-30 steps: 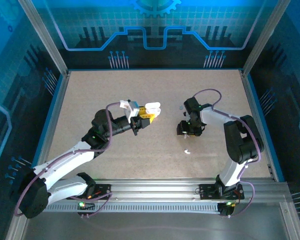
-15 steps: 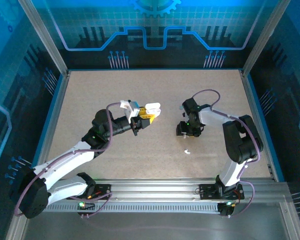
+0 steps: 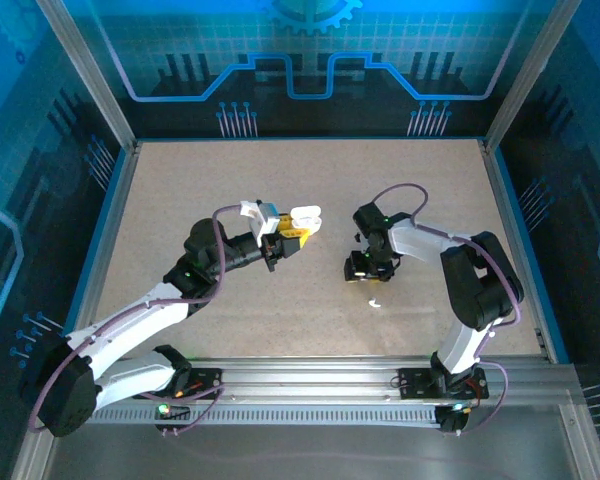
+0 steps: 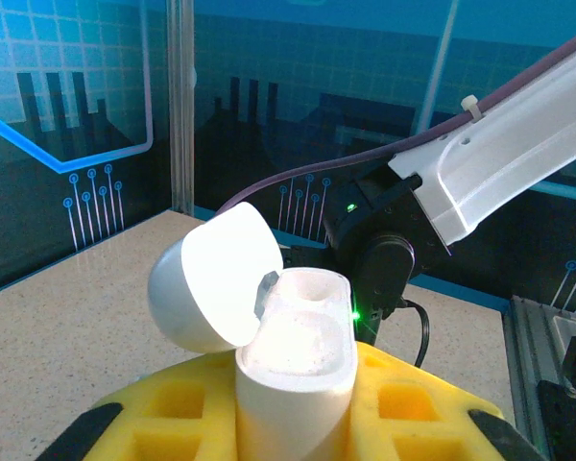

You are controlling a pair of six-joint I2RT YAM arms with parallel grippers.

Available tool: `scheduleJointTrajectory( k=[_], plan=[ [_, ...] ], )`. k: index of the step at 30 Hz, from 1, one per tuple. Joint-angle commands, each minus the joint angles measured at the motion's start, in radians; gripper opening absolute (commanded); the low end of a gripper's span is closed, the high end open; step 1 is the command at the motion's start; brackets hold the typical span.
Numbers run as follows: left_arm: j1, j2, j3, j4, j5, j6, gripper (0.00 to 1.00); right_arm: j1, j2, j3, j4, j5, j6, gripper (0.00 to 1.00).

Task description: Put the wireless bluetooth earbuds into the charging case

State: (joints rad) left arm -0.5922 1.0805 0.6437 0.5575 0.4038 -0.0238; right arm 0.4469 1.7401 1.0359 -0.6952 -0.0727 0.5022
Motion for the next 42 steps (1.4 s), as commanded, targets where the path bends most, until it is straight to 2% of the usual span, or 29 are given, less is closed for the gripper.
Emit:
scheduleJointTrajectory(
  k=[1,15,42],
  plan=[
    [-0.007,-0.022,0.007,0.013,-0.014,0.004,0.22,0.012,-0.018,0.032,-0.084,0.045,0.02,0.58],
    [-0.006,-0.038,-0.004,0.008,-0.022,0.011,0.22,0.006,0.045,0.113,-0.068,0.077,0.085,0.51],
    [-0.007,-0.042,-0.01,0.007,-0.029,0.008,0.22,0.011,0.105,0.16,-0.083,0.085,0.021,0.41]
  ],
)
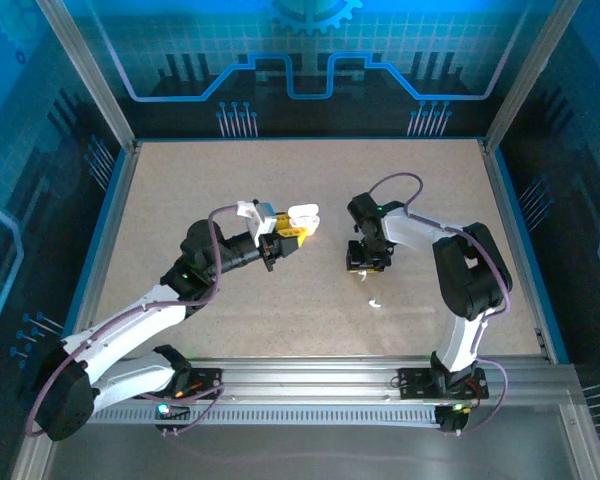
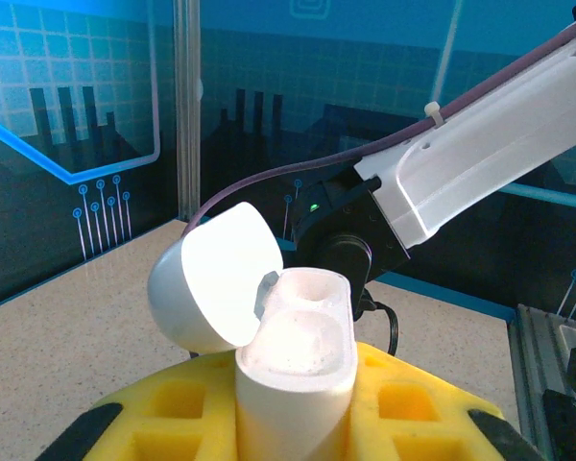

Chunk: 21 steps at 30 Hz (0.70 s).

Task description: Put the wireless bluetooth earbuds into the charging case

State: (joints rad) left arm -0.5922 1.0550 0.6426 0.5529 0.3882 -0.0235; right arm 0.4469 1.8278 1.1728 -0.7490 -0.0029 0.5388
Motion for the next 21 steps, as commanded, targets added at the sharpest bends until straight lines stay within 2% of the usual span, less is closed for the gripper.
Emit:
scheduleJointTrajectory(
  k=[1,7,14,17,21],
  plan=[
    [-0.006,-0.015,-0.008,0.013,-0.015,0.008,0.22,0.011,0.02,0.025,-0.034,0.022,-0.015,0.41],
    [-0.006,-0.013,-0.005,0.012,-0.012,0.006,0.22,0.015,0.038,0.036,-0.059,0.067,-0.019,0.42],
    [-0.006,-0.012,-0.005,0.011,-0.012,0.008,0.22,0.017,0.051,0.053,-0.052,0.056,0.008,0.41],
    [-0.007,-0.014,-0.003,0.006,-0.014,0.01,0.22,0.019,0.059,0.057,-0.056,0.06,0.029,0.37],
    [-0.007,-0.014,-0.005,0.006,-0.015,0.011,0.22,0.024,0.069,0.061,-0.059,0.066,0.045,0.36]
  ],
)
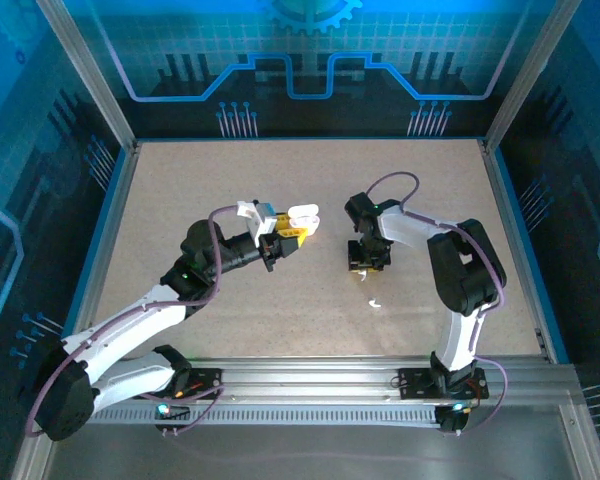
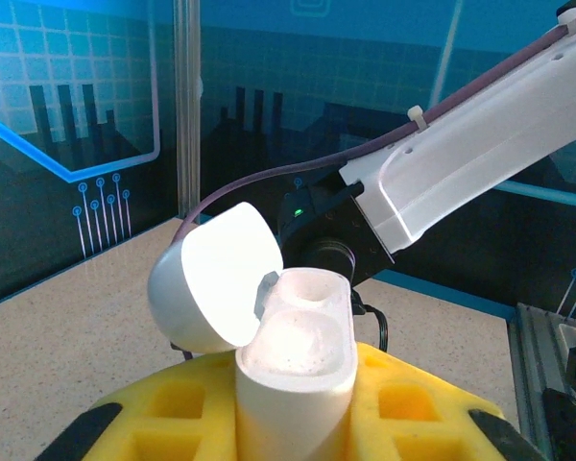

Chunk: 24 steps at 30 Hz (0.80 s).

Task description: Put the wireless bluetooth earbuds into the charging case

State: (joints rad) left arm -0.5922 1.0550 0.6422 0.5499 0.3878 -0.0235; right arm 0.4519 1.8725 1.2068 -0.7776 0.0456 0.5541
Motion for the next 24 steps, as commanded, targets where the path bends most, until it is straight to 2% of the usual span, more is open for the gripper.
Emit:
scheduleJointTrajectory(
  k=[1,13,24],
  plan=[
    [-0.006,-0.013,-0.004,0.009,-0.014,0.011,0.23,0.021,0.027,0.03,-0.037,0.023,0.032,0.36],
    [-0.006,-0.016,-0.012,0.009,-0.017,0.013,0.23,0.031,0.045,0.032,-0.049,0.042,0.04,0.3],
    [-0.007,-0.014,-0.011,0.01,-0.017,0.013,0.23,0.042,0.022,0.022,-0.068,0.063,0.058,0.33]
  ],
)
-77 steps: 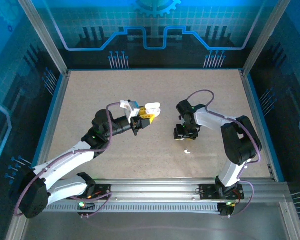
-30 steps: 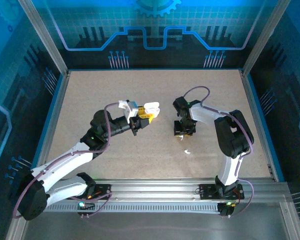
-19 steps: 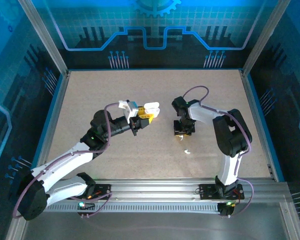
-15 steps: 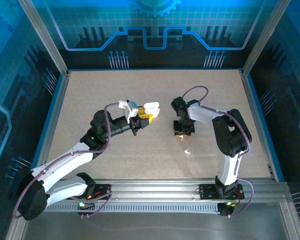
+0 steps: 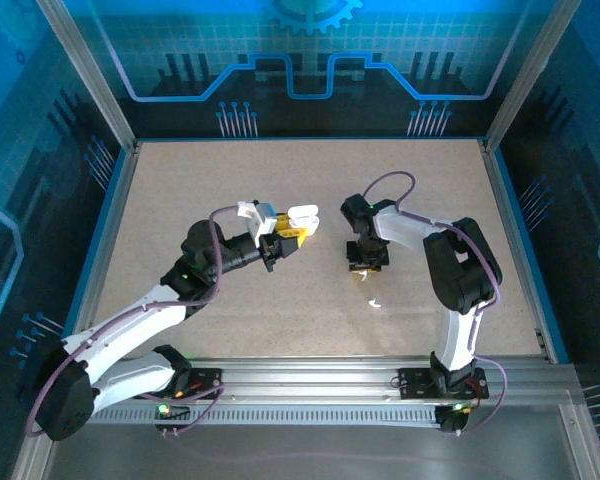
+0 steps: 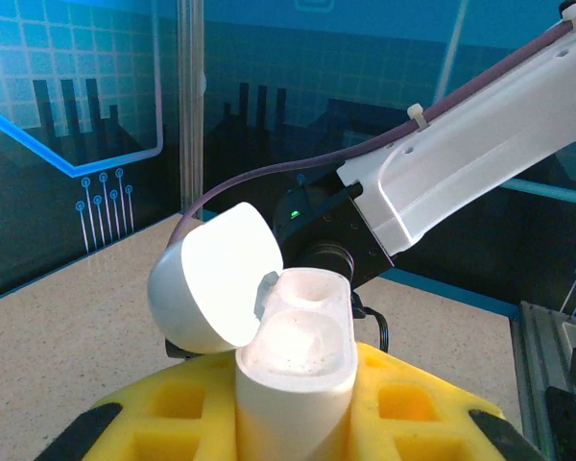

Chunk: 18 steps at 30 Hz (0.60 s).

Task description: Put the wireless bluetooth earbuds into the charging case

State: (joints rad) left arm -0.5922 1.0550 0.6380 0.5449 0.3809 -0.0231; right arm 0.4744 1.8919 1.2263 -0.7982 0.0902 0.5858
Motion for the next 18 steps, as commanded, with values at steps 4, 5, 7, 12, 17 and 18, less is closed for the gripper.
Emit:
scheduleJointTrajectory(
  k=[4,5,7,12,17,18],
  plan=[
    [-0.007,-0.012,-0.006,0.015,-0.008,0.011,0.23,0.02,0.004,0.004,-0.056,0.018,0.024,0.33],
    [-0.006,-0.014,-0.006,0.014,-0.008,0.011,0.23,0.021,0.003,0.004,-0.059,0.02,0.026,0.33],
    [-0.006,-0.014,-0.008,0.014,-0.009,0.011,0.23,0.025,-0.002,0.003,-0.058,0.023,0.03,0.33],
    [-0.006,-0.014,-0.006,0.015,-0.008,0.009,0.23,0.027,0.003,0.01,-0.058,0.033,0.033,0.33],
    [-0.006,-0.012,-0.005,0.014,-0.008,0.01,0.23,0.032,0.006,0.015,-0.065,0.028,0.035,0.32],
    [-0.007,-0.012,-0.005,0.012,-0.008,0.009,0.23,0.032,0.002,0.015,-0.065,0.029,0.034,0.32]
  ],
)
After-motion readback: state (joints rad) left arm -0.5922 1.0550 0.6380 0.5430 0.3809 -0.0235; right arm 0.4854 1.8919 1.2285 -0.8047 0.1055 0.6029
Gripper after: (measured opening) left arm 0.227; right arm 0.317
